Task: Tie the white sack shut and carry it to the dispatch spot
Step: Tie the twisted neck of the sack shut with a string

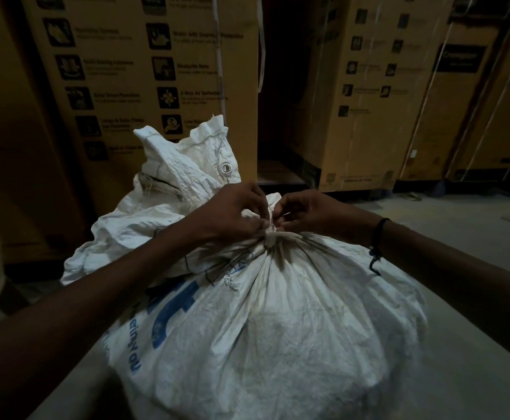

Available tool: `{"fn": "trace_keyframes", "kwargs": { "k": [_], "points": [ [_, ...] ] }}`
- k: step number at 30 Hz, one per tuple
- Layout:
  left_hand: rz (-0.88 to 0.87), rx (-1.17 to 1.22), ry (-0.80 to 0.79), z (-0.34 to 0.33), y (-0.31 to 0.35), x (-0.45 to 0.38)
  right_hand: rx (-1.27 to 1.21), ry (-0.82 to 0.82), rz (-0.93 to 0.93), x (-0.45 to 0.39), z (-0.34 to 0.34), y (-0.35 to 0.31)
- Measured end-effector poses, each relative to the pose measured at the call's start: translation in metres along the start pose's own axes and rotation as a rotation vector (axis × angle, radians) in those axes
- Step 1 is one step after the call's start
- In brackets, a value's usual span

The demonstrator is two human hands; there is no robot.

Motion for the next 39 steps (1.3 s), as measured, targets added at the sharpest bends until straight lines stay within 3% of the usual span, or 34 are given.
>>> {"fn": "trace_keyframes", "kwargs": {
  "k": [6, 39],
  "points": [
    [0.041, -0.022, -0.053, 0.001, 0.006, -0.007, 0.031, 0.044, 0.013, -0.004, -0.001, 0.001],
    [0.147, -0.023, 0.084, -0.007, 0.004, -0.013, 0.055, 0.065, 0.032, -0.007, 0.003, 0.005]
  ]
}}
Point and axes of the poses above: each hand's wrist, its own x-axis away from the middle knuckle, its own z-axis out of the back of the hand, y = z × x, the point moved 4 cm from there along -x, towards the middle knuckle, and after that the axes turned 8 degrees about -z, right-handed, at the moved point
